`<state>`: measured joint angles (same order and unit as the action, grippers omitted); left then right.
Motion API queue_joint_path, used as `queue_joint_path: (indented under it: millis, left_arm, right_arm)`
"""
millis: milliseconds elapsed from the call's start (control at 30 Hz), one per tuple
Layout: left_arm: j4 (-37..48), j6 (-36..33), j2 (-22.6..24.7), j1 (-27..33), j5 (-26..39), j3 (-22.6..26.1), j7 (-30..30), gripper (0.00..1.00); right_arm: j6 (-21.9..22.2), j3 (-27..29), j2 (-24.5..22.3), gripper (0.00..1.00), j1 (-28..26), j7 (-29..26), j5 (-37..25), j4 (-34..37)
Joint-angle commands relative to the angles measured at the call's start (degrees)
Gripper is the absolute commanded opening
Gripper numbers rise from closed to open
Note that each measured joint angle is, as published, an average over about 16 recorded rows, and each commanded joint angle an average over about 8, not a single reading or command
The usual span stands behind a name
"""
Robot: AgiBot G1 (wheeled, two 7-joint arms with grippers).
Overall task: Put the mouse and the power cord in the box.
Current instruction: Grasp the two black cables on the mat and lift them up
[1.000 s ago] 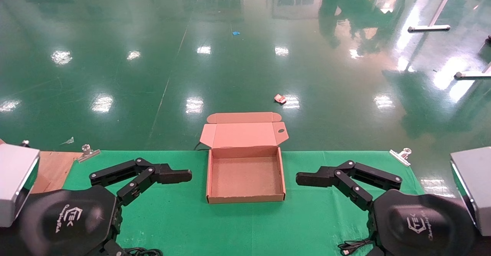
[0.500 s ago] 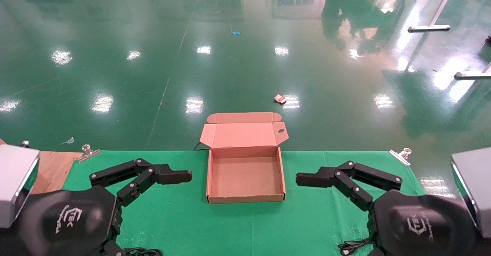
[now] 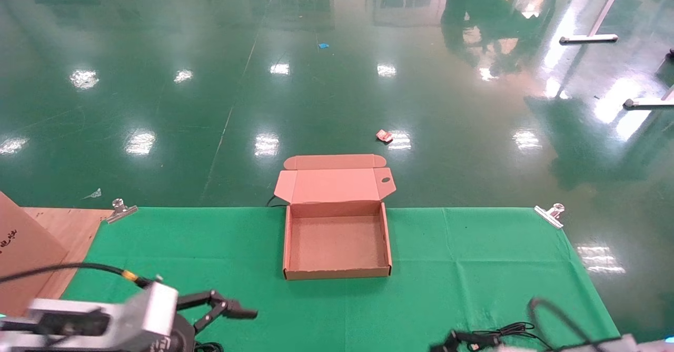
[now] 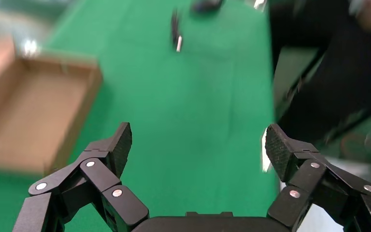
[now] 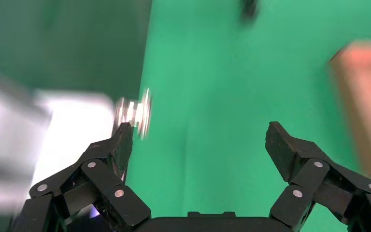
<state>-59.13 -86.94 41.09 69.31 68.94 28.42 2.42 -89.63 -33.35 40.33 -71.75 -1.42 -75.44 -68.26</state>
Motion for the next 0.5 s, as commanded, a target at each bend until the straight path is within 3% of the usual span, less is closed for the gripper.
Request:
queue_joint_path:
  millis: [33, 267, 500]
  left_arm:
    - [2.3, 0.3, 1.1, 0.9, 3.8, 1.7, -1.5, 1.00]
    - [9.3, 2.9, 5.6, 7.6, 18.8, 8.0, -6.0, 1.00]
    - [16.5, 6.4, 8.9, 12.8, 30.2, 12.6, -9.7, 1.00]
  right_arm:
    - [0.0, -2.8, 0.5, 1.00, -1.1, 1.6, -5.0, 0.6]
    - [2.0, -8.9, 4.2, 1.00, -7.1, 5.5, -20.1, 5.3]
    - [6.4, -12.4, 9.7, 1.00, -12.6, 12.9, -30.2, 15.3]
